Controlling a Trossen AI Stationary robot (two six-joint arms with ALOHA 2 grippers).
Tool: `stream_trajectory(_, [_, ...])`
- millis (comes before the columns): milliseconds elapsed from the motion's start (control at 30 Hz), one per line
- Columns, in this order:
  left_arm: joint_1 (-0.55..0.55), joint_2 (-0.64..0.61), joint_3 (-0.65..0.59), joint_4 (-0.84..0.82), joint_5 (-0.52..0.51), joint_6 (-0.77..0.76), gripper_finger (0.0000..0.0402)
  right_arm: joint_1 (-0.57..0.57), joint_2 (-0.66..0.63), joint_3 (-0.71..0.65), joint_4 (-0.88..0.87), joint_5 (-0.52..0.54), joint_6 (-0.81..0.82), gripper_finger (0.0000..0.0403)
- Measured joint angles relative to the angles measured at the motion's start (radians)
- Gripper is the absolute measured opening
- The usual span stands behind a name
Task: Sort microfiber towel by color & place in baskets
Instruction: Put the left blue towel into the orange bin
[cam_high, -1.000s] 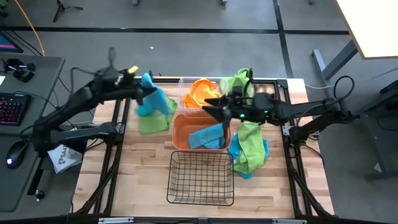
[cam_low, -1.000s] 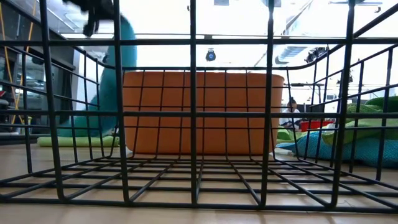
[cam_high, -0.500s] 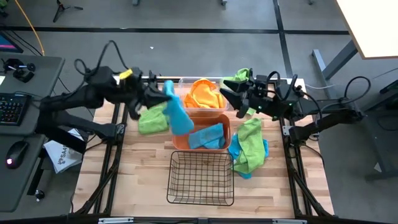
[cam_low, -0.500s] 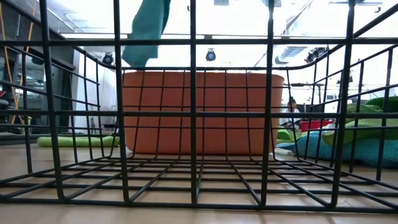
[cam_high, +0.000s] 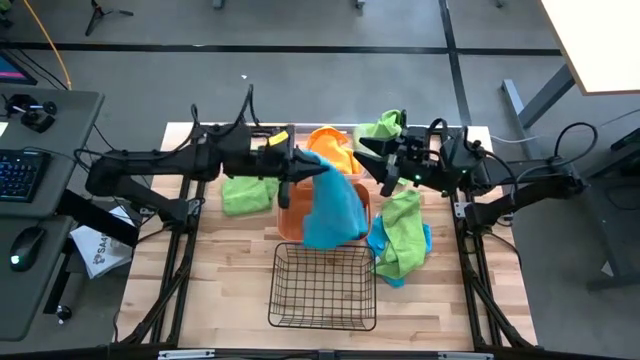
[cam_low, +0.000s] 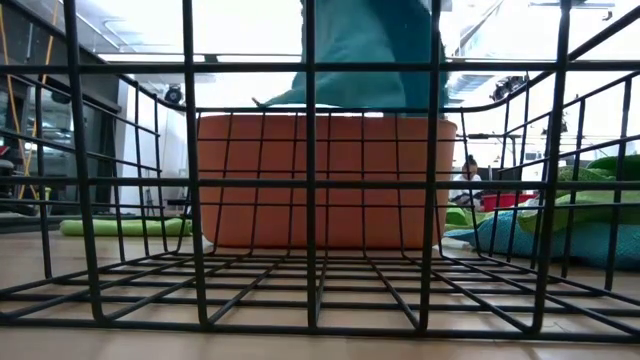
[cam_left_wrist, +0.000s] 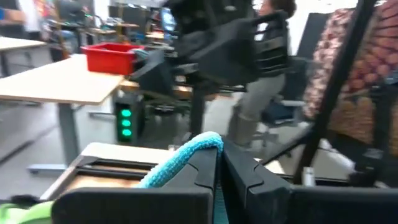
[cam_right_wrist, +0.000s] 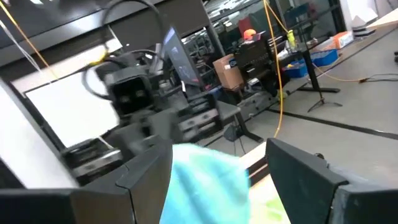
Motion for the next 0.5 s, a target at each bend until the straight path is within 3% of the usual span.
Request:
stream_trajectory(100, [0.019, -0.005, 0.002, -0.044, -0.041, 0.037, 0.0, 0.016, -0.016, 0.0, -0.002, 0.0, -0.003, 0.0254])
stream_trajectory(233, [0.012, 0.012, 0.0, -0.242, -0.161, 0.082, 0.0, 0.035, -0.031, 0.0, -0.008, 0.0, -0.016, 0.0254])
stream_trajectory(333, [0.003, 0.031, -0.048, -0.269, -0.134, 0.039, 0.0, 0.038, -0.038, 0.0, -0.007, 0.0, -0.02, 0.0254])
stream_trajectory(500, [-0.056, 0.038, -0.214, -0.164, -0.039, -0.085, 0.0, 0.038, -0.038, 0.0, -0.011, 0.021, -0.023, 0.0254])
